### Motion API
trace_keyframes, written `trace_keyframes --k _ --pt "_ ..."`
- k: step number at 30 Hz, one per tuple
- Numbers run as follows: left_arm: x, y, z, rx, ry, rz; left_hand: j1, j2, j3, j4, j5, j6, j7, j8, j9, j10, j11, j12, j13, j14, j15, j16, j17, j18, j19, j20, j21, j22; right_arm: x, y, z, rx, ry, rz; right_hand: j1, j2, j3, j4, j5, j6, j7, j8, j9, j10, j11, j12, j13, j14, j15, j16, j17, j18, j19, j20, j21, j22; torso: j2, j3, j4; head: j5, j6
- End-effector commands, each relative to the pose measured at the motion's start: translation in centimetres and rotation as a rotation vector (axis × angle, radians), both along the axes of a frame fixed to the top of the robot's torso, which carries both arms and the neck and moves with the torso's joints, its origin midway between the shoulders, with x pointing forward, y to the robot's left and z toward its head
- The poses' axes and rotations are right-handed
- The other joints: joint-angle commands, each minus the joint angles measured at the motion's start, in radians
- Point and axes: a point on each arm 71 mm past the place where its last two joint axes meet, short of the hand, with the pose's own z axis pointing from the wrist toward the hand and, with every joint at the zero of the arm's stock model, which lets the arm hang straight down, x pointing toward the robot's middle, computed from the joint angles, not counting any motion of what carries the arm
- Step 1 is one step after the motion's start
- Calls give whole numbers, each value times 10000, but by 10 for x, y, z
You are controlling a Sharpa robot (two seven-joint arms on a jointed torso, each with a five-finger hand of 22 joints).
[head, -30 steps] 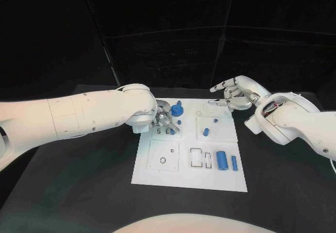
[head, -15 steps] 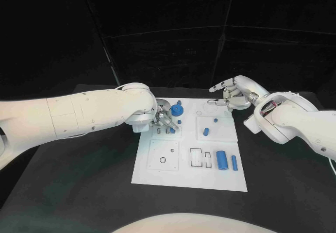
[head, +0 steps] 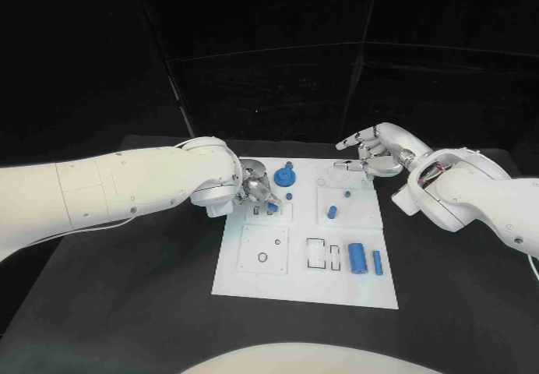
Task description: Assemble the parts on the task board
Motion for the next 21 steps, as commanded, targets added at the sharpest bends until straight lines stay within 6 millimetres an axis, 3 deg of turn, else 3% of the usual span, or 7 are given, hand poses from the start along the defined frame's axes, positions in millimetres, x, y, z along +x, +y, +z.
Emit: trace_keyframes --k 1,5,21 --pt "-2 3 4 -567 -646 465 -212 -77 1789 -1479 -3 -1 -28 108 81 60 -8 59 11 1038 -46 62 2634 -208 92 8 82 47 0 0 1 -16 -1 79 19 51 -41 7 71 -44 -24 68 -7 60 -41 77 19 369 4 -14 12 98 24 -8 -27 20 12 4 15 3 -31" --pt "-6 10 5 -620 -1017 622 -325 -147 2034 -1524 -7 -19 -36 174 151 89 -12 80 37 1038 -54 62 2634 -218 120 5 114 108 1 0 1 -25 -1 59 19 51 -41 7 71 -44 -24 68 -7 60 -41 77 19 369 4 -14 12 98 24 -8 -27 20 4 4 36 -14 -70" --pt "-17 20 -17 -294 -1096 897 -364 -161 2142 -1544 -11 -26 -38 207 185 95 -16 70 22 1038 -59 62 2634 -221 132 1 126 130 1 -1 0 -37 8 68 20 55 -48 10 94 -43 -26 74 -7 62 -42 80 15 372 2 -13 17 99 26 -10 -32 13 20 1 -22 56 -136"
